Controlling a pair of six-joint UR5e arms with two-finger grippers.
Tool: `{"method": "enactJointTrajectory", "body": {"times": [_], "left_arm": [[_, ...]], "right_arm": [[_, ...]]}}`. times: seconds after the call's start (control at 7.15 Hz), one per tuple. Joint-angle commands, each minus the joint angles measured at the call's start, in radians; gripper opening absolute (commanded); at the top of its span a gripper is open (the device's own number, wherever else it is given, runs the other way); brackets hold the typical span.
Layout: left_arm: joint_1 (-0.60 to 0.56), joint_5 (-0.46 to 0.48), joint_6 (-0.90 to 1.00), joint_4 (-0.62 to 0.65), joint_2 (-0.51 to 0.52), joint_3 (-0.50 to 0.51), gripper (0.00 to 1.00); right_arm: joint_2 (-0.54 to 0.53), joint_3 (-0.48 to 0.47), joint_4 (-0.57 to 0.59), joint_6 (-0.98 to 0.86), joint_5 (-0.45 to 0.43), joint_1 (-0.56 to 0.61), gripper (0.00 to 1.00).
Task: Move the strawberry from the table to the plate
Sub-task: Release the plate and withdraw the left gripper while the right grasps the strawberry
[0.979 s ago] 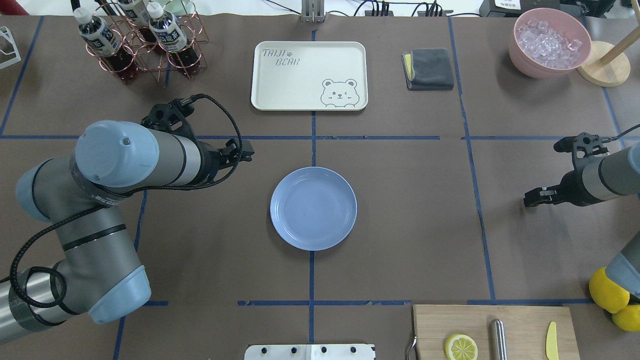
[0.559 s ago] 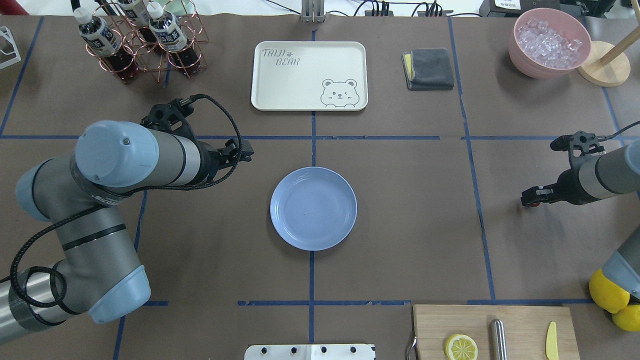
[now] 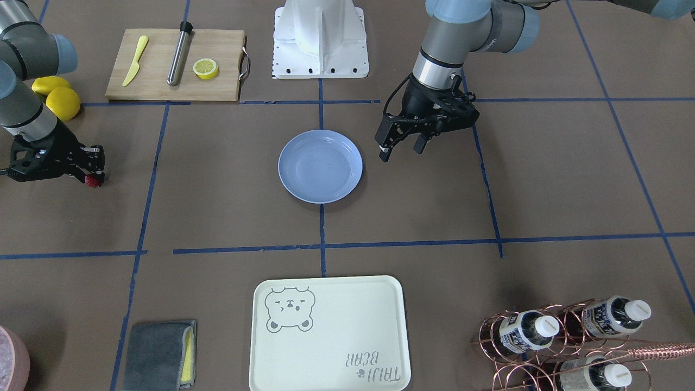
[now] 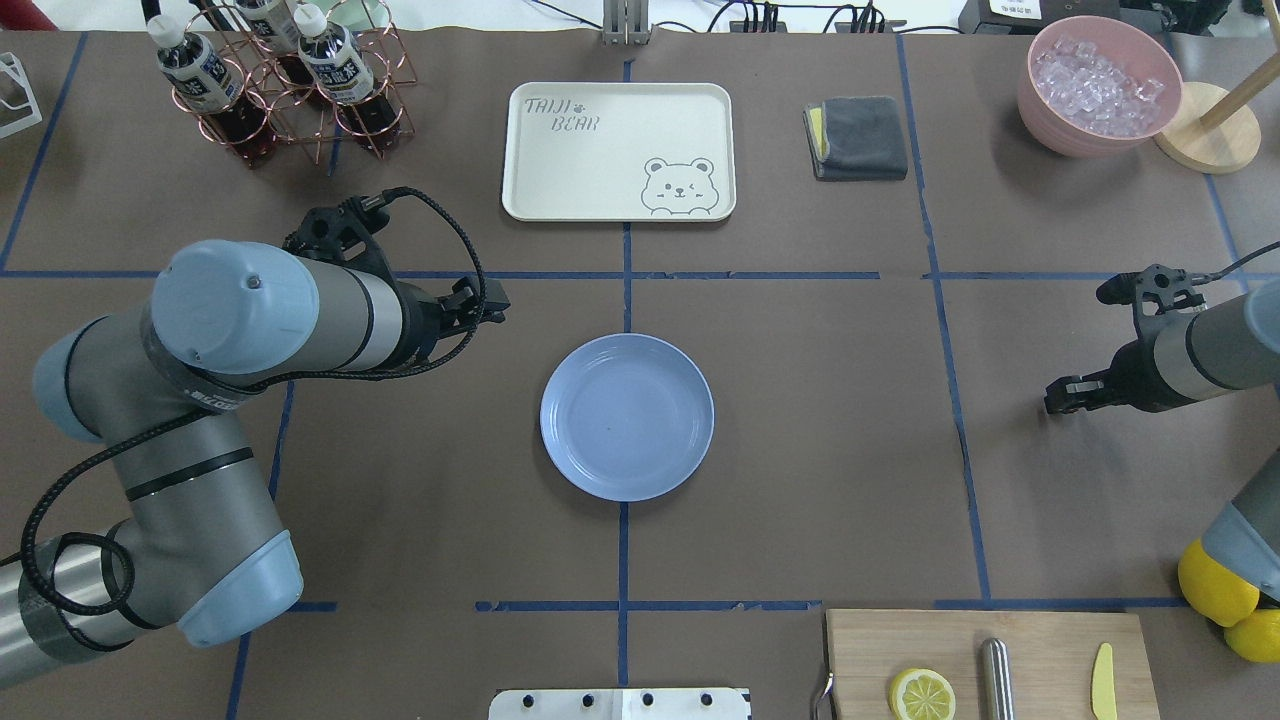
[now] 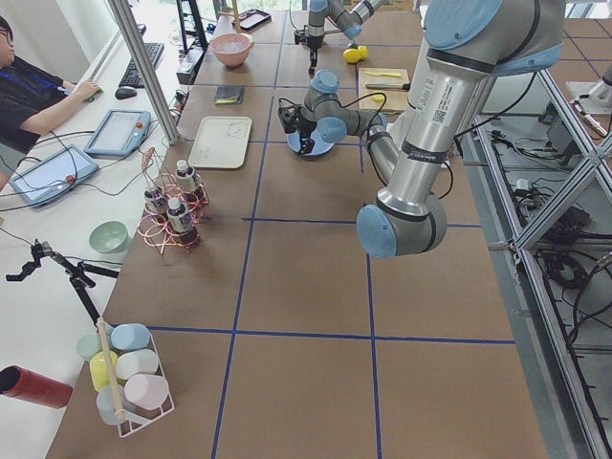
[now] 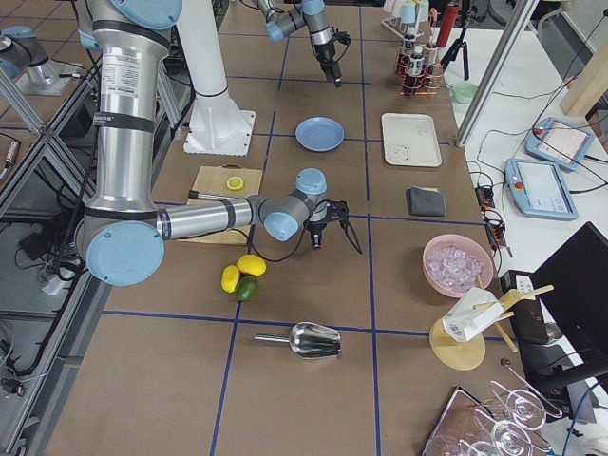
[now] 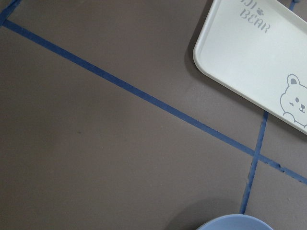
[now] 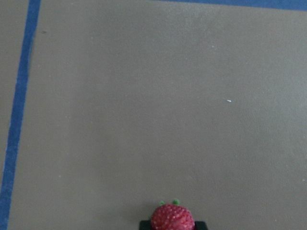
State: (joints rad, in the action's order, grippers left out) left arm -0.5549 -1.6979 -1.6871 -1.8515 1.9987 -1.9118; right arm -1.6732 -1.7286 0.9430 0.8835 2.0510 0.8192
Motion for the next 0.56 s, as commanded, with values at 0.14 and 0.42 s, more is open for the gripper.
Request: {"method": "enactJointTrajectory", "body": {"times": [0.14, 0.42], "left_arm": [[-0.023, -0.043, 0.001, 0.003, 0.0, -0.007, 1.0], [-0.137, -0.085, 0.135, 0.073, -0.003, -0.035, 1.0]], "right_arm": [[0.0, -0.084, 0.022, -0.001, 0.036, 0.087, 0.0], [0.088, -0.211, 0.232, 0.0, 0.069, 0.115, 0.0]]}}
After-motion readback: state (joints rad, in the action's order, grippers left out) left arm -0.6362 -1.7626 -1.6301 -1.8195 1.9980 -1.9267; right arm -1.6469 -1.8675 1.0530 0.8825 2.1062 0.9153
